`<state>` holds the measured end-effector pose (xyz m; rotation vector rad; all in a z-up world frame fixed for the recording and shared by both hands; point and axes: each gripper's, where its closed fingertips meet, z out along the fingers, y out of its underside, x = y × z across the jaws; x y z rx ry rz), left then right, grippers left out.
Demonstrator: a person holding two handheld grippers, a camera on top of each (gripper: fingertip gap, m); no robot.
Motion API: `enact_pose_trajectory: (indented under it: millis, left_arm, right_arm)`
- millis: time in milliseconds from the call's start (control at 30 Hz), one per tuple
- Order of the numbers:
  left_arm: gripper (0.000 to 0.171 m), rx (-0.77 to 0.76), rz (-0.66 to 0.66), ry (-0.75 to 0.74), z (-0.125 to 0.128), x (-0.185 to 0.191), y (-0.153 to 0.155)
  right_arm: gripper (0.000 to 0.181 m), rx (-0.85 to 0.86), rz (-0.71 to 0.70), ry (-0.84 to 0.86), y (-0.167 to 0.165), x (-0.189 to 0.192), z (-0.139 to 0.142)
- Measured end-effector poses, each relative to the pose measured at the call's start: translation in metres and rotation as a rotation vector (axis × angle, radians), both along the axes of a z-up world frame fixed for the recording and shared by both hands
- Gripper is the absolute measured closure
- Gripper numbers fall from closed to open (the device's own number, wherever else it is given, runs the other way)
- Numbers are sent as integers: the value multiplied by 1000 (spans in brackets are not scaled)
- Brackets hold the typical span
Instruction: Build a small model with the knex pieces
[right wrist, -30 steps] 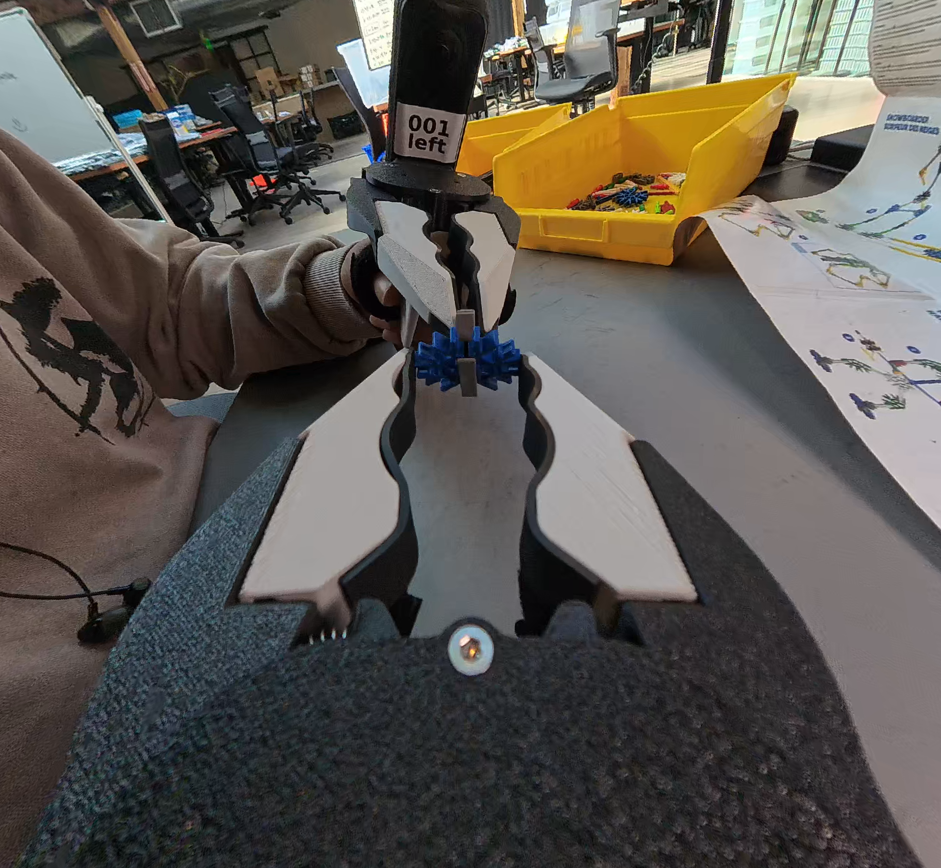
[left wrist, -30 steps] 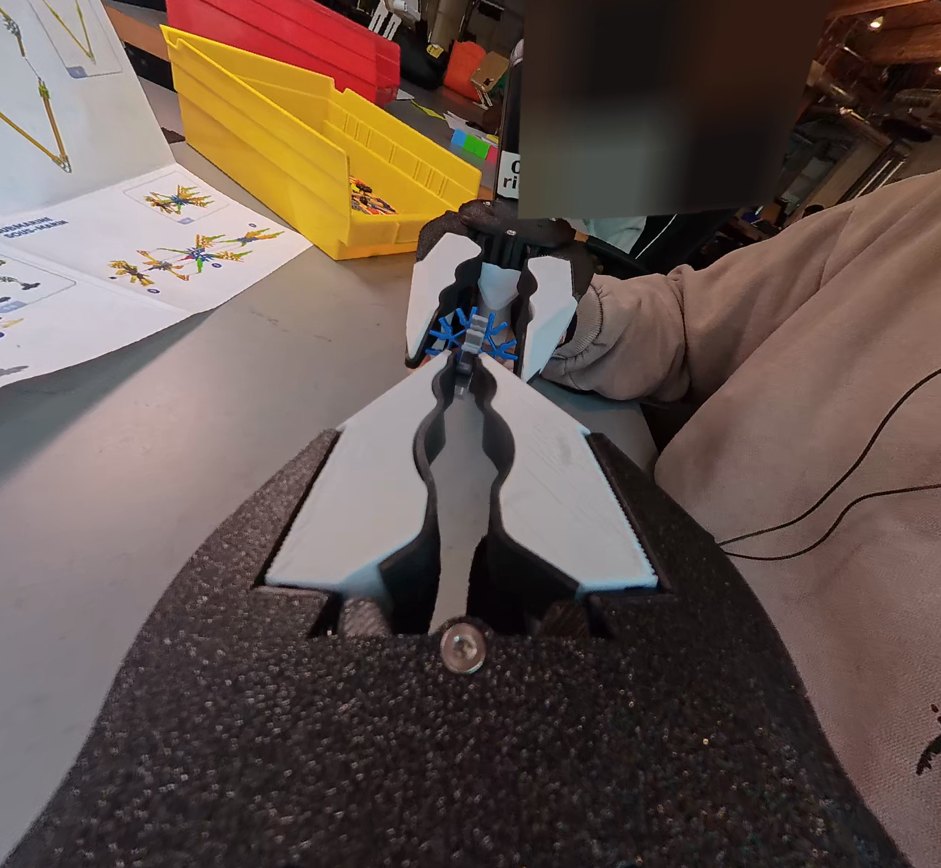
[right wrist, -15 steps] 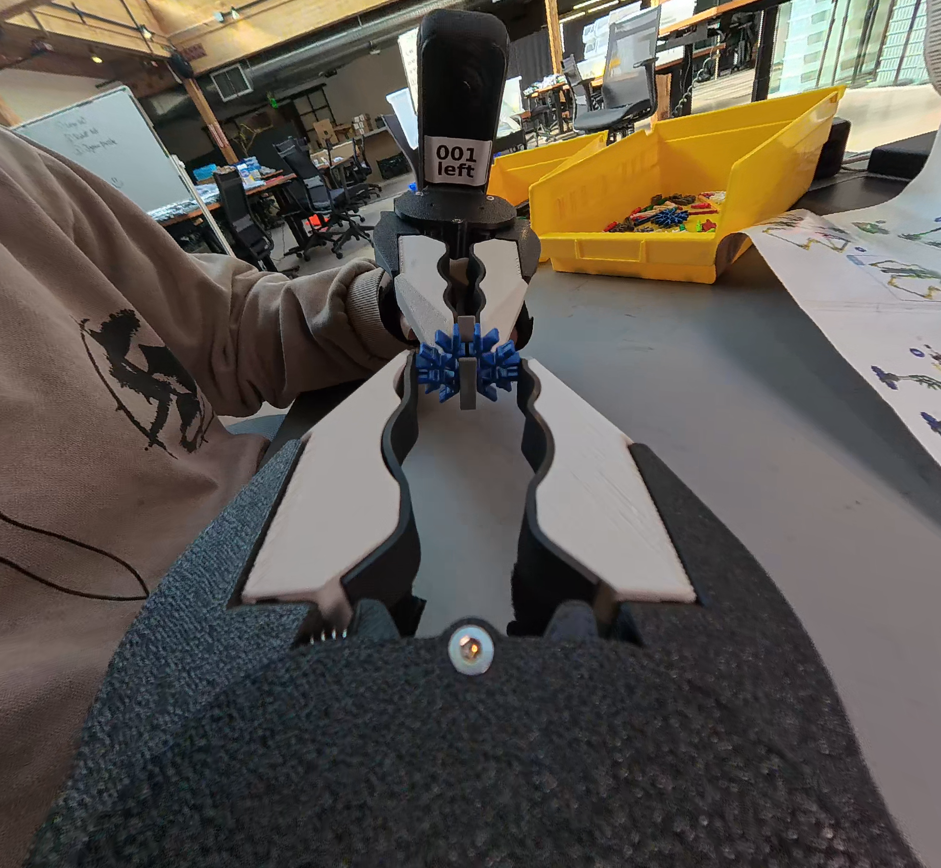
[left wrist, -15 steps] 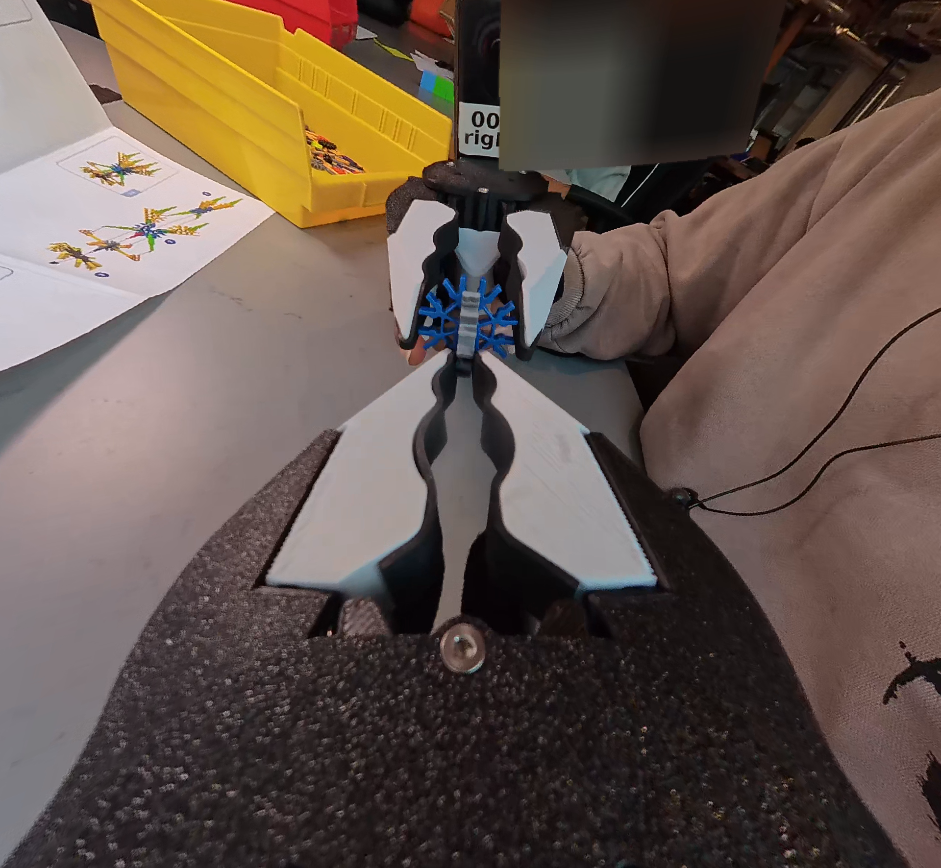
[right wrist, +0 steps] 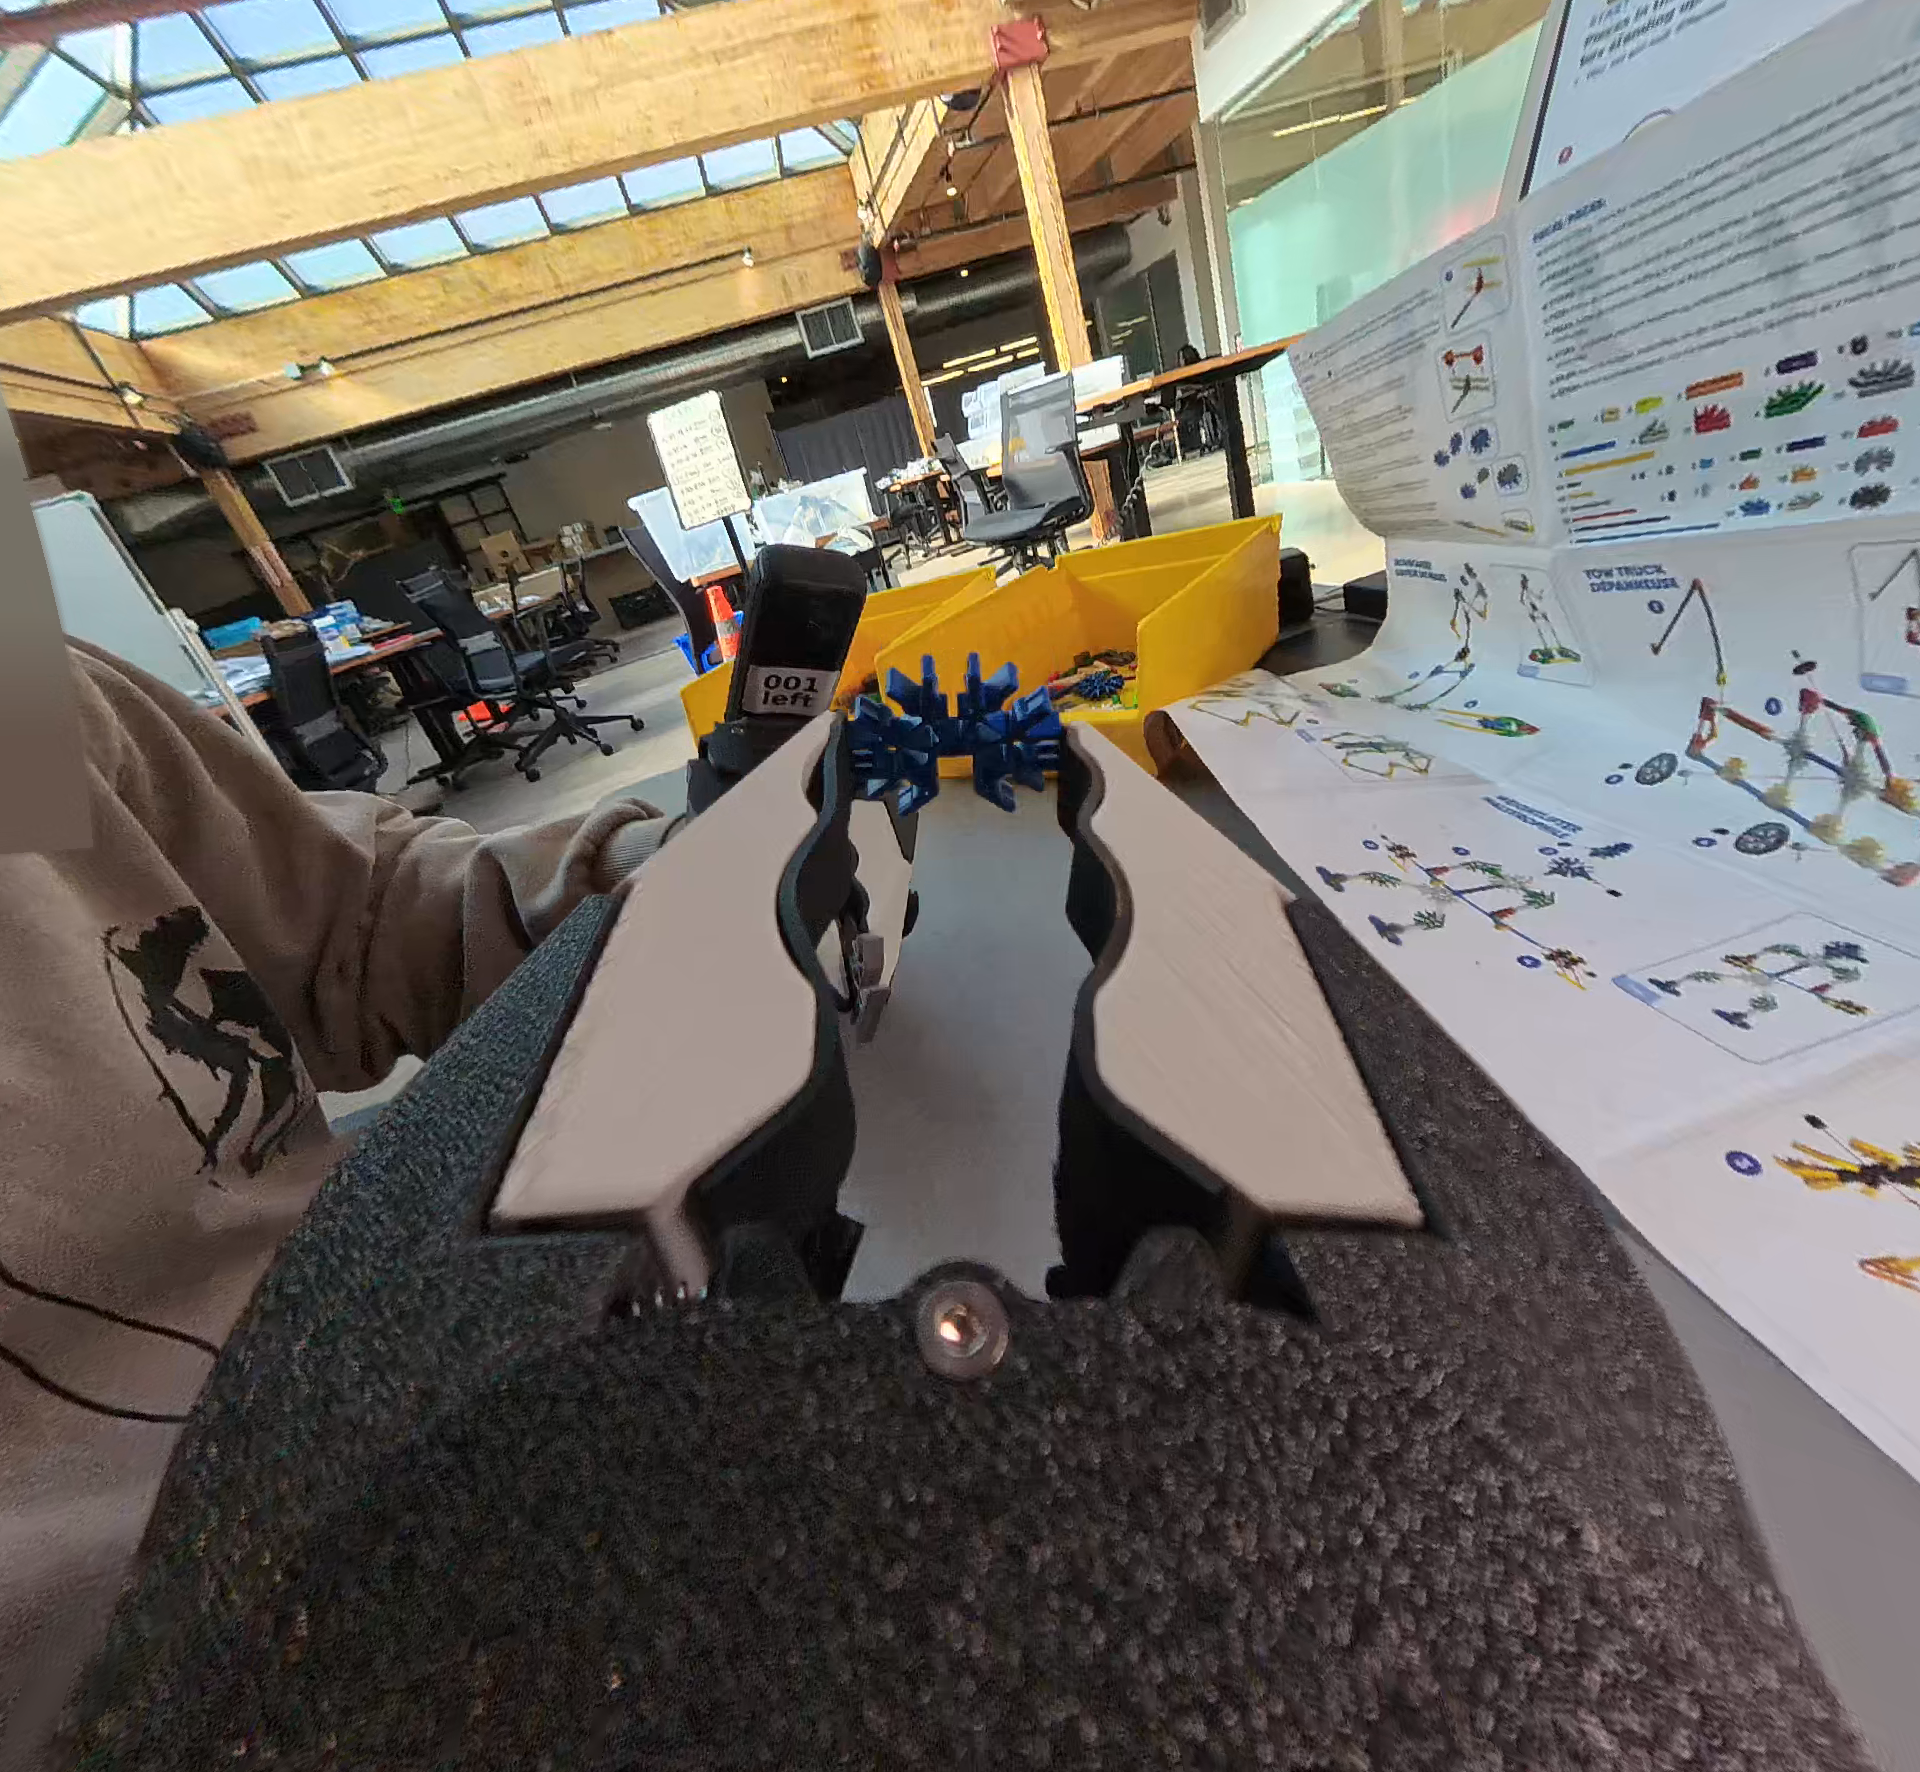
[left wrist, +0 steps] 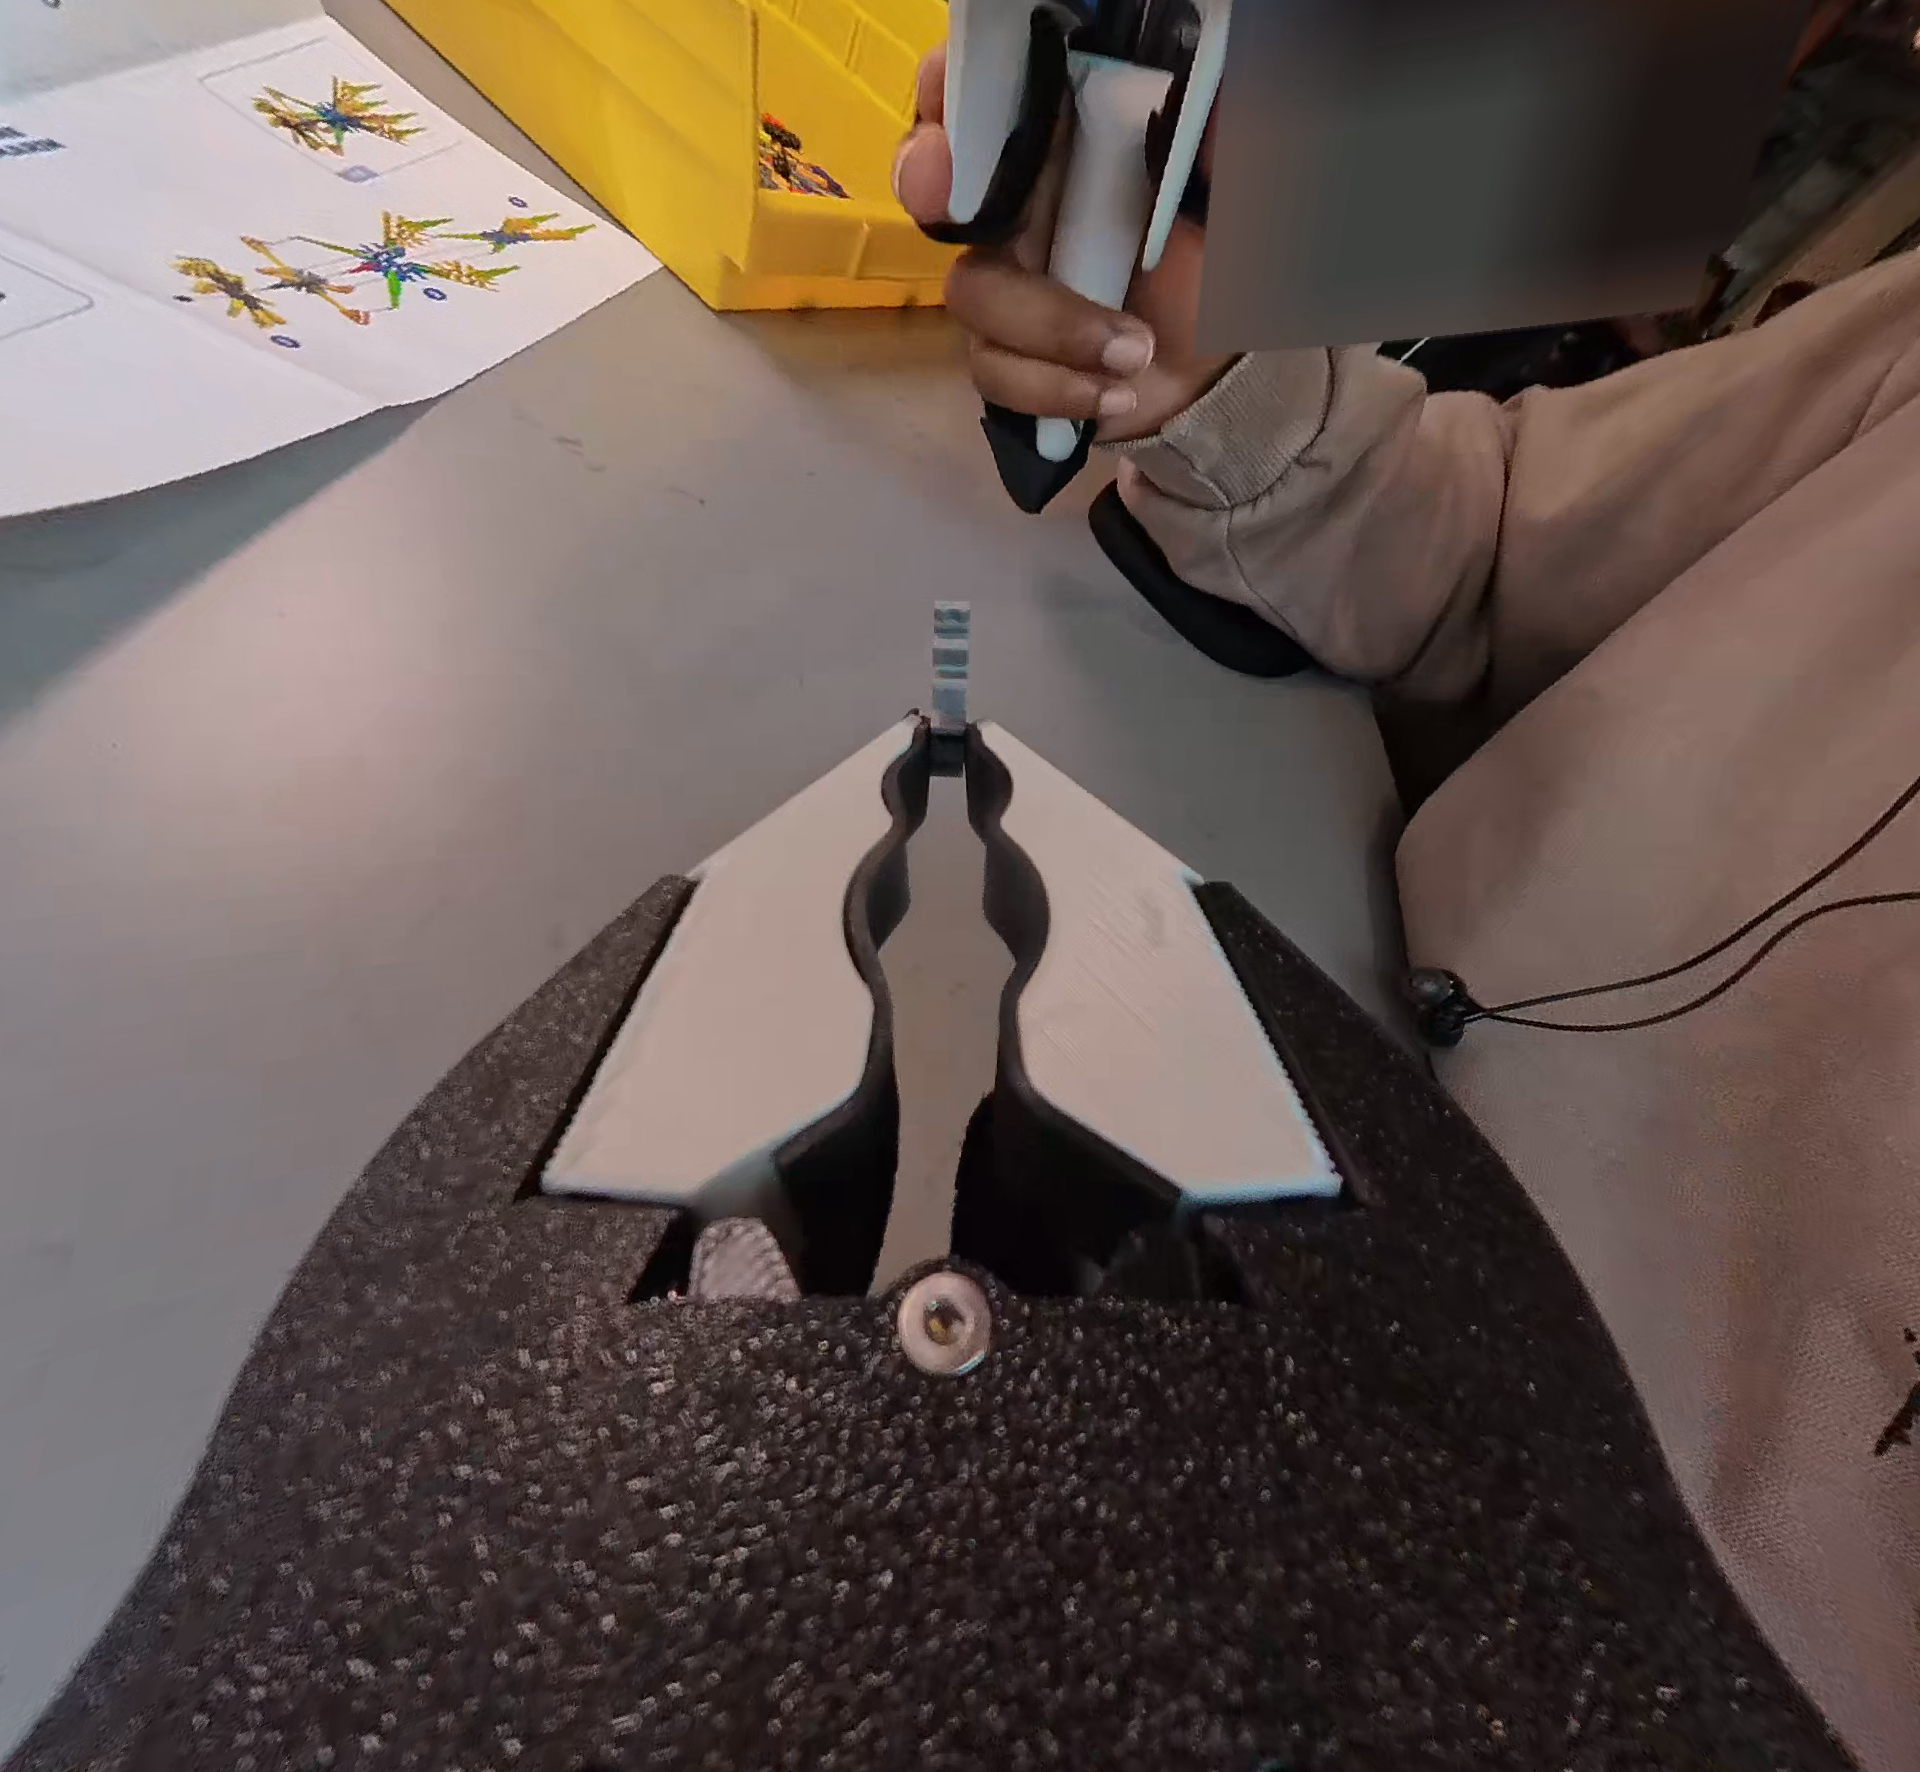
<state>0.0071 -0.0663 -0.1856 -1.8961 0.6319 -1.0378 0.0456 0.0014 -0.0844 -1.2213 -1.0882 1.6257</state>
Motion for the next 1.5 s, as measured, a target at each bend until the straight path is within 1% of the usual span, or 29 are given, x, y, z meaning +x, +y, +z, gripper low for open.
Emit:
enact_pose_trajectory:
  millis: [67,167,333,467,600,733,800,867,967,1033,1100,1167,1233,1300,1367,1433,1500]
  left_arm:
    - [166,-21,18,-54,4,-5,2]
    - [166,24,86,-31,6,-18,12]
    - [166,91,260,2,10,-52,30]
    - [166,159,407,73,15,-82,40]
    - [166,221,544,170,20,-114,46]
    - [165,267,733,259,30,-165,48]
    - [166,293,871,309,39,-203,45]
    - [166,288,1038,357,45,-249,38]
    - [165,228,1220,396,41,-308,25]
    - [165,178,1271,404,33,-330,20]
    - [165,161,1297,419,29,-341,17]
    - [160,159,1299,438,28,-342,16]
    - [157,167,1284,441,28,-338,17]
    - [156,201,1224,399,33,-324,21]
    - [156,248,1084,293,41,-291,30]
    - [156,244,858,123,46,-237,37]
    - [149,194,626,-46,47,-177,40]
  right_arm:
    - [143,5,11,-34,-3,-6,-11]
    - [142,71,-5,-106,-7,-14,-26]
    - [142,174,-35,-200,-11,-22,-45]
    - [142,183,-35,-230,-12,-26,-55]
    - [142,188,-39,-239,-12,-27,-58]
    - [143,200,-40,-239,-13,-27,-57]
    - [143,212,-42,-235,-14,-27,-56]
    - [143,218,-41,-235,-15,-27,-55]
    - [142,214,-30,-240,-18,-28,-57]
    - [142,213,-23,-241,-20,-29,-58]
    - [142,214,-17,-238,-22,-29,-57]
    - [142,217,-16,-235,-23,-29,-56]
    - [142,218,-17,-232,-23,-28,-55]
    - [142,215,-15,-229,-23,-28,-55]
    - [142,218,-16,-230,-24,-29,-55]
    - [142,233,-18,-234,-25,-30,-57]
    - [142,271,-26,-243,-27,-31,-60]
